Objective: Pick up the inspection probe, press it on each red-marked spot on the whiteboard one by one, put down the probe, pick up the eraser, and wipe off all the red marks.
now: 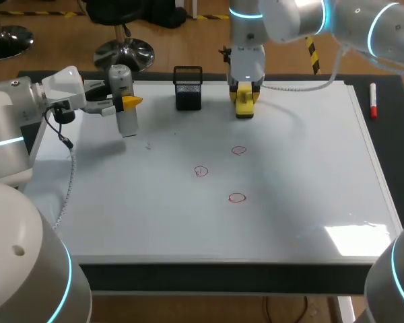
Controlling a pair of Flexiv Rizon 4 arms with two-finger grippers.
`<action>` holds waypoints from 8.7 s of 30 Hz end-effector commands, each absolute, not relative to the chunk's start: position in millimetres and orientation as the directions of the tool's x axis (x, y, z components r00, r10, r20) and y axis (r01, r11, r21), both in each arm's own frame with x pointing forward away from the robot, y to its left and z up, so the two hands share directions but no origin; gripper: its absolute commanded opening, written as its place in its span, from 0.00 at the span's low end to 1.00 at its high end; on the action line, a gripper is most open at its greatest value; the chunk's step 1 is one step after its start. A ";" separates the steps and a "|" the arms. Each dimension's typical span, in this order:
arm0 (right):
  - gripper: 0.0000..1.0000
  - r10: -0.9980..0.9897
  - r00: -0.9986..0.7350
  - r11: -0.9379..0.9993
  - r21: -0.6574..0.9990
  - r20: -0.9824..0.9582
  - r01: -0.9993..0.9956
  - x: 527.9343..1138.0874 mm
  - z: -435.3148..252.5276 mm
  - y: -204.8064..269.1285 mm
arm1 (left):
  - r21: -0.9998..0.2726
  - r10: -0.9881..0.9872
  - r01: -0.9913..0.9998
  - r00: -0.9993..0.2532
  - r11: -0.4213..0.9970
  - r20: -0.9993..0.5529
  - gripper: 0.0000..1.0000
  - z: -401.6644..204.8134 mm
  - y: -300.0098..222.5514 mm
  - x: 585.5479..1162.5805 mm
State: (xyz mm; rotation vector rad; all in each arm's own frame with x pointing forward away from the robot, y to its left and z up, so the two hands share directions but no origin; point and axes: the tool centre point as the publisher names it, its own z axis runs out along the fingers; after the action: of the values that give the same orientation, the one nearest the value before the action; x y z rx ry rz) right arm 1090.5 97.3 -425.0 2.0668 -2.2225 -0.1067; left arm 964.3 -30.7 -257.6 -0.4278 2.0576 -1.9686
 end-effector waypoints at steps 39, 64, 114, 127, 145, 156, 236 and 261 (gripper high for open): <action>0.00 -0.942 -0.335 0.335 0.059 0.015 -0.940 1048.0 -310.5 25.2 | -0.999 -0.389 -0.029 -0.921 0.037 0.013 0.00 -257.3 -31.7 964.3; 0.00 -0.822 -0.569 0.568 0.033 -0.015 -0.822 1029.2 -313.5 -34.0 | -0.999 -0.389 -0.029 -0.921 0.037 0.013 0.00 -257.3 -31.7 964.3; 0.00 -0.733 -0.679 0.677 0.053 -0.039 -0.734 1026.8 -320.0 -57.5 | -0.999 -0.384 -0.020 -0.923 0.041 0.003 0.00 -253.1 -33.9 962.8; 0.00 -0.733 -0.679 0.677 0.053 -0.039 -0.734 1026.8 -320.0 -57.5 | -1.000 -0.313 0.003 -0.950 -0.005 -0.001 0.00 -238.4 -82.0 917.0; 0.00 -0.733 -0.679 0.677 0.053 -0.039 -0.734 1026.8 -320.0 -57.5 | -0.998 -0.254 0.042 -0.967 -0.038 -0.031 0.00 -229.2 -122.1 880.3; 0.00 -0.733 -0.679 0.677 0.053 -0.039 -0.734 1026.8 -320.0 -57.5 | -0.997 -0.227 0.036 -0.974 -0.065 -0.021 0.00 -241.1 -151.2 862.9; 0.00 -0.733 -0.679 0.677 0.053 -0.039 -0.734 1026.8 -320.0 -57.5 | -0.997 -0.083 -0.034 -0.996 -0.068 0.040 0.00 -298.4 -217.1 861.3; 0.00 -0.733 -0.679 0.677 0.053 -0.039 -0.734 1026.8 -320.0 -57.5 | -0.997 -0.074 -0.013 -0.997 -0.081 0.019 0.00 -274.6 -221.7 861.6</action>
State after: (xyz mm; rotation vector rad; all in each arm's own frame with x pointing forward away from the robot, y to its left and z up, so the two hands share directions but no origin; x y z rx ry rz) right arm 1027.2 -56.7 -321.3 1.2609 -2.8923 -0.1059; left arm 862.5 -221.2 -284.6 -0.0971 2.0891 -2.2939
